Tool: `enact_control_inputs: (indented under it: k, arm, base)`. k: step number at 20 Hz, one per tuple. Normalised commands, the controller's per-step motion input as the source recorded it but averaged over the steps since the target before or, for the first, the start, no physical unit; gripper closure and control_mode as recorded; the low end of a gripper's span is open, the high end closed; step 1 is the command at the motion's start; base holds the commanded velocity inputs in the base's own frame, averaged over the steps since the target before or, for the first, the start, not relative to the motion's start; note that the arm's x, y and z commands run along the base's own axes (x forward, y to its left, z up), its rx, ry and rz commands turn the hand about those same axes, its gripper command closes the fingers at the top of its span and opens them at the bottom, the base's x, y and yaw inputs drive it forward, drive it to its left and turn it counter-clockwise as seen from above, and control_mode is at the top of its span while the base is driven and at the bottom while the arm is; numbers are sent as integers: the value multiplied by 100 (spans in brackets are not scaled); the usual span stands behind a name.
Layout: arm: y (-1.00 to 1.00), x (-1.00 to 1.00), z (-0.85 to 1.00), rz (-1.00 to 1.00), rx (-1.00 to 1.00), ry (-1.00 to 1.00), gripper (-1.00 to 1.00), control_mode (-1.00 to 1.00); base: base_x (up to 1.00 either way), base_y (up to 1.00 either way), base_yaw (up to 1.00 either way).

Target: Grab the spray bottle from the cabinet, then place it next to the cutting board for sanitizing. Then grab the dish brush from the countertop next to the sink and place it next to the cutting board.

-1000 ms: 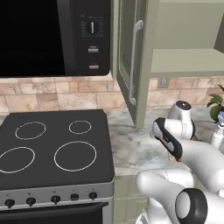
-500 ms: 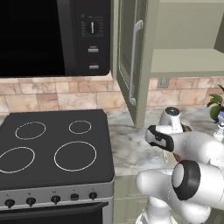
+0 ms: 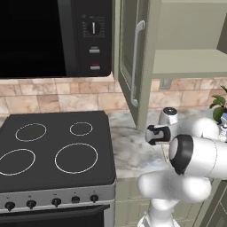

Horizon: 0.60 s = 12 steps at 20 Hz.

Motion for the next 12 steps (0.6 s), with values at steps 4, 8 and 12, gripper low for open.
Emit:
enact_control_inputs:
  k: [4,8,12]
  arm:
    - [-16,21,-20,-1,0,4,100,-100]
    - [-19,16,-28,-1,0,6,100,-100]
    - [-19,16,-29,-1,0,7,100,-100]
  base:
    - [0,0,0]
    - [0,0,0]
    - [0,0,0]
